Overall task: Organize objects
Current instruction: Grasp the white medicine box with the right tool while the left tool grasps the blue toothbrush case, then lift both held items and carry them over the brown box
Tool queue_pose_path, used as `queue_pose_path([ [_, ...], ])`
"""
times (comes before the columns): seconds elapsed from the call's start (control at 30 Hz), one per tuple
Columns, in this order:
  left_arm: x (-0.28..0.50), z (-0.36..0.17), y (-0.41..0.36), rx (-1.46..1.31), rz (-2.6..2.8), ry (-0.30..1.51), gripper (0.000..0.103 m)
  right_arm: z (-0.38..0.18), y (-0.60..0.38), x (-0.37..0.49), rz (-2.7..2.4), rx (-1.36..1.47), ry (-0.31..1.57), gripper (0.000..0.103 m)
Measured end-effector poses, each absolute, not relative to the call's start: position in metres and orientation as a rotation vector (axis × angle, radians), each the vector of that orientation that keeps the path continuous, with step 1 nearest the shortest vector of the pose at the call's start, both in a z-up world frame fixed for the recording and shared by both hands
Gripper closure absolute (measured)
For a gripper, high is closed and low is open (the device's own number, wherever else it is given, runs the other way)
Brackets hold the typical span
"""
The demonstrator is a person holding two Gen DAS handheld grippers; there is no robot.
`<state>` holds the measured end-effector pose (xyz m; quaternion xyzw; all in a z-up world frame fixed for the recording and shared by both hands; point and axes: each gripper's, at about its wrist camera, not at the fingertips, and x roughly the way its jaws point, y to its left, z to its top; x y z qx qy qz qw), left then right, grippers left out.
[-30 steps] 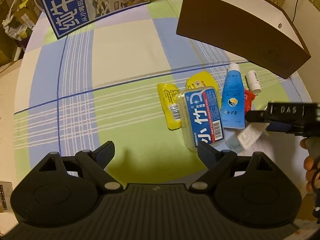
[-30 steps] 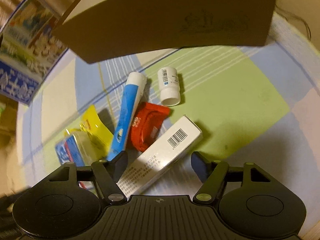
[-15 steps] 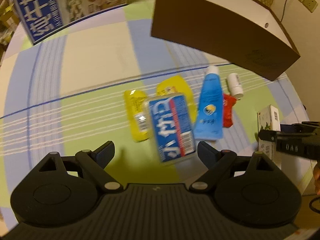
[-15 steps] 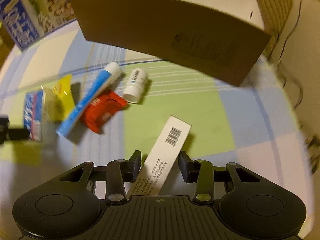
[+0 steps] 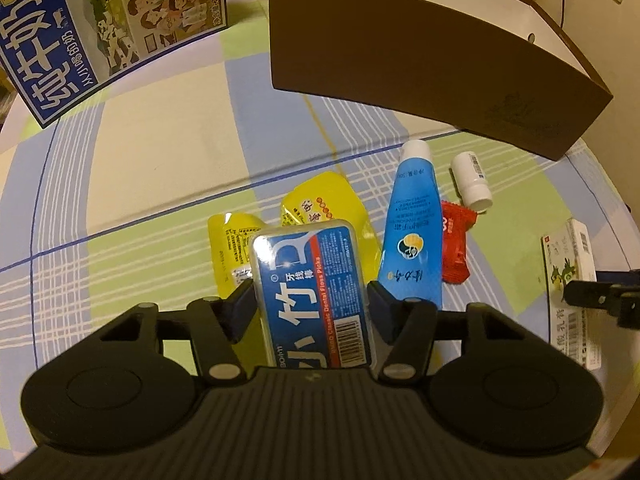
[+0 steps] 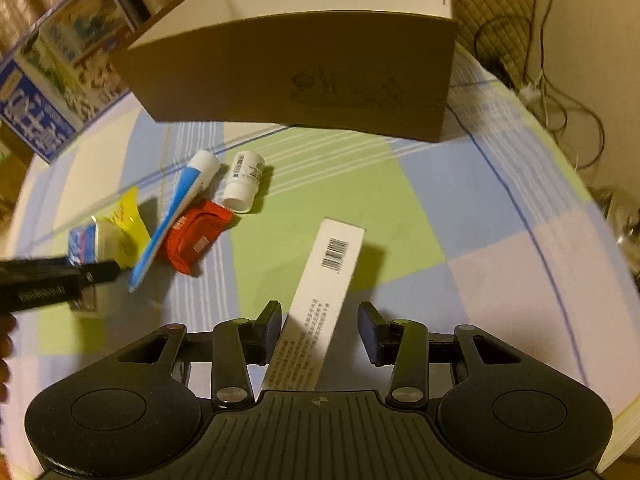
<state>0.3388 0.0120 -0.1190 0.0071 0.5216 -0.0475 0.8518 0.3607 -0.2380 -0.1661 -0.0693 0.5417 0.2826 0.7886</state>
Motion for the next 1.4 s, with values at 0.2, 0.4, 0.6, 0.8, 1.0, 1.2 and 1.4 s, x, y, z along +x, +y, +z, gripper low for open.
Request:
queue_pose_path([
  [0.2,0.321,-0.119,0.018,0.036,-0.102,1.115,0.048,-0.171,-0.230,0.358,0.592,-0.165,1.180,0.059],
  [0.4,0.303,-0.122,0.029,0.038,-0.071,1.154,0.048,-0.183,-0.224,0.359,0.579,-0.206,1.195,0.059],
  [0.6,0.298,-0.124,0.035,0.011,-0.065,1.189,0.048,-0.182,-0.222,0.353,0.640,-0.281,1.185,0.074],
  [0.8,0.303,-0.129,0.029,0.021,-0.065,1.198,0.050,-0.185,-0.227,0.346,0.690,-0.288,1.202,0.080],
  [1.0,0.307,-0.128,0.026,0.036,-0.067,1.209,0.050,-0.183,-0.236,0.344,0.722,-0.260,1.211,0.080],
  [1.2,0.303,-0.117,0.022,0.039,-0.078,1.201,0.050,-0.171,-0.242,0.346,0.741,-0.238,1.193,0.080],
  [1.4,0.307,-0.090,0.017,0.037,-0.096,1.147,0.050,-0.151,-0.241,0.353,0.777,-0.228,1.151,0.080],
])
